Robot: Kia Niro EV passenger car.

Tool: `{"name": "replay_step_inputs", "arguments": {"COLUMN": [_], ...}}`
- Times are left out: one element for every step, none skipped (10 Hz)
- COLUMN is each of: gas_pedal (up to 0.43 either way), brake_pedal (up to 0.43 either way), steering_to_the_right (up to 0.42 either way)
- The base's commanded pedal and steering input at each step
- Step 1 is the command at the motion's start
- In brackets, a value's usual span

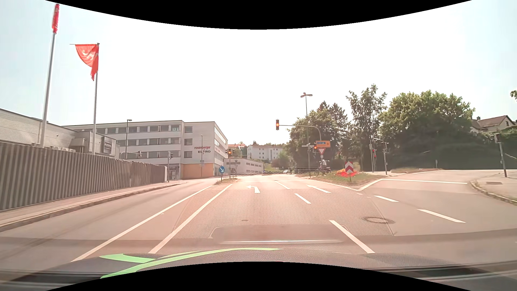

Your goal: Follow the waypoints while adhering to traffic rules and regulations

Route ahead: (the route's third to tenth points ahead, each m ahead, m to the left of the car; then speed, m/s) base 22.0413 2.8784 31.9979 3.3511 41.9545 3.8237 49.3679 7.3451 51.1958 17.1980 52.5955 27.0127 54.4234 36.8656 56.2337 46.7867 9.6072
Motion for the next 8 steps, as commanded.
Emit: {"name": "replay_step_inputs", "arguments": {"gas_pedal": [0.0,0.0,0.0,0.0,0.0,0.0,0.0,0.0], "brake_pedal": [0.207,0.207,0.226,0.226,0.226,0.226,0.232,0.232], "steering_to_the_right": [-0.002,-0.003,-0.005,-0.008,-0.008,-0.007,-0.008,-0.007]}}
